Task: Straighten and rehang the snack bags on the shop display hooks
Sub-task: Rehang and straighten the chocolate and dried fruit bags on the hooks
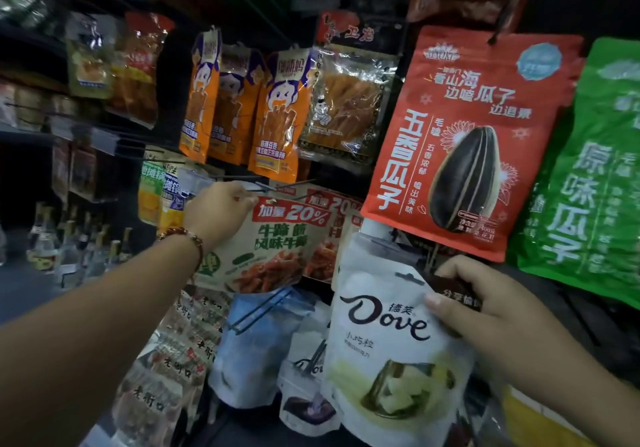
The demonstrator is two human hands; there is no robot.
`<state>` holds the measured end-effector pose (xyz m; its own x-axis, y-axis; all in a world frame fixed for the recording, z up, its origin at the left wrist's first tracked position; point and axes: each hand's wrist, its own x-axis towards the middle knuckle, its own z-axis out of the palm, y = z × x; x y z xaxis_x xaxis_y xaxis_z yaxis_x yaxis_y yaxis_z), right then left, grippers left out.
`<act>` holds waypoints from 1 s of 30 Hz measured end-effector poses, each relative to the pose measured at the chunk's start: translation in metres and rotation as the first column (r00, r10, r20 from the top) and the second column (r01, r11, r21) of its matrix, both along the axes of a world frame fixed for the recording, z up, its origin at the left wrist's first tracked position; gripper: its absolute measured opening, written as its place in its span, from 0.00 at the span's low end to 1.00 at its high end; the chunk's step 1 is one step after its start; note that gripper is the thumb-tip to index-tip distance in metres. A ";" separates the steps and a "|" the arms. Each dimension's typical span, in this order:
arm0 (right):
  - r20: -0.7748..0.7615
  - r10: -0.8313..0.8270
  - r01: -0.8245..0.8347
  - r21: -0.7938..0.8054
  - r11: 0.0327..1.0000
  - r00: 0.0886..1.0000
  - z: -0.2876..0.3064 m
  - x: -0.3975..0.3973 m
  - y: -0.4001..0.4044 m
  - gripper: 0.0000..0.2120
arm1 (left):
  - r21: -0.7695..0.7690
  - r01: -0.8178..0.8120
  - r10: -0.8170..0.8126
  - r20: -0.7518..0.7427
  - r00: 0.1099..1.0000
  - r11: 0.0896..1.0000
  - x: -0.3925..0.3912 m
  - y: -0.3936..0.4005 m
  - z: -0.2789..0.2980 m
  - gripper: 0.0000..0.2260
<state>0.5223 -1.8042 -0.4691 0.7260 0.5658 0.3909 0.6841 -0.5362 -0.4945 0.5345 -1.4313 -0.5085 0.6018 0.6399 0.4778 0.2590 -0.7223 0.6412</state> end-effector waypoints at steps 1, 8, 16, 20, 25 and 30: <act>-0.009 0.006 -0.006 0.018 1.000 1.000 -0.003 0.003 0.002 0.03 | 0.000 -0.001 0.001 0.004 1.000 1.000 0.003 0.001 0.000 0.11; -0.029 0.048 -0.046 0.072 0.996 0.998 -0.011 0.013 0.006 0.06 | 0.082 -0.078 0.084 -0.081 0.993 0.994 0.034 -0.002 0.003 0.14; -0.080 0.020 -0.013 0.096 0.995 0.997 -0.026 0.016 -0.017 0.07 | 0.344 -0.165 0.246 -0.210 0.946 0.924 0.038 -0.027 -0.020 0.29; -0.090 0.033 -0.026 0.078 0.997 0.995 -0.039 0.008 -0.024 0.06 | 0.379 -0.089 0.177 -0.205 0.963 0.921 0.008 -0.043 -0.036 0.32; -0.159 0.066 -0.058 0.056 0.997 0.985 -0.061 -0.008 -0.037 0.06 | 0.139 0.068 -0.052 -0.115 0.992 0.988 -0.059 -0.092 -0.066 0.28; -0.196 0.064 -0.065 0.001 0.998 0.978 -0.101 -0.028 -0.042 0.07 | -0.135 0.348 -0.359 -0.073 0.930 0.928 -0.122 -0.156 -0.111 0.25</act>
<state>0.4938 -1.8460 -0.5705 0.7503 0.6154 0.2414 0.6071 -0.4970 -0.6200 0.4128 -1.5872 -0.6197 0.8379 0.4253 0.3421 0.0641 -0.6990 0.7122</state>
